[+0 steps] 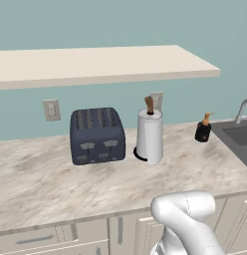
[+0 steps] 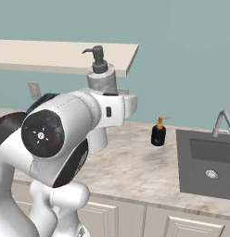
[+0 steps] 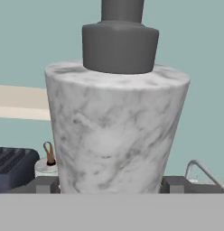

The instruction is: Locate and retrieve the soap dispenser and soap dispenser from the cabinet. Place them next to the sink.

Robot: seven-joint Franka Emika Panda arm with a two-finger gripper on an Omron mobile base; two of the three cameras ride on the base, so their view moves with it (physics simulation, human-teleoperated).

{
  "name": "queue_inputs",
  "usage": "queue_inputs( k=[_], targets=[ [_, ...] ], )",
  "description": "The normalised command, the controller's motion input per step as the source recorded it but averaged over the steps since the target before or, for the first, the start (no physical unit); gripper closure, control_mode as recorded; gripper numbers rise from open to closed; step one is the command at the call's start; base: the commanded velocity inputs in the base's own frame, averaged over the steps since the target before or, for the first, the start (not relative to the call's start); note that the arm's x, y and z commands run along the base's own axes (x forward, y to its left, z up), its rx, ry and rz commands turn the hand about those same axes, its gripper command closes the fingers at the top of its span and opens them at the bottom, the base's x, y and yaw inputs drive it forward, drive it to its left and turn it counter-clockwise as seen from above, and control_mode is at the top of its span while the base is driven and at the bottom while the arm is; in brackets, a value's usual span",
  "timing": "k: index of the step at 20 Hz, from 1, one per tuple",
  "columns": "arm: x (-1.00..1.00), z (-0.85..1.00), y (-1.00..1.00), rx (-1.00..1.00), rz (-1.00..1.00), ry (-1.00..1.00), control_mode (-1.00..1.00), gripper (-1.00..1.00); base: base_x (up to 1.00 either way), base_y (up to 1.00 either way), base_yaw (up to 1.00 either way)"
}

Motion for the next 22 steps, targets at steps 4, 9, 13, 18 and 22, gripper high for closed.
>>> queue_inputs(
  k=[4, 9, 13, 18, 22],
  targets=[
    [-0.37, -0.48, -0.7, 0.02, 0.0, 0.08, -1.0, 1.0, 0.0, 0.0, 0.0],
    [-0.15, -0.66, -0.44, 0.01, 0.02, 0.11, -1.0, 1.0, 0.0, 0.0, 0.0],
    [-0.05, -0.77, -0.21, 0.0, 0.09, 0.07, -1.0, 1.0, 0.0, 0.0, 0.0],
    [0.0, -0.83, -0.01, 0.06, 0.16, 0.0, -1.0, 1.0, 0.0, 0.0, 0.0],
    [0.0, -0.86, 0.0, 0.08, 0.17, 0.0, -1.0, 1.0, 0.0, 0.0, 0.0]
  ],
)
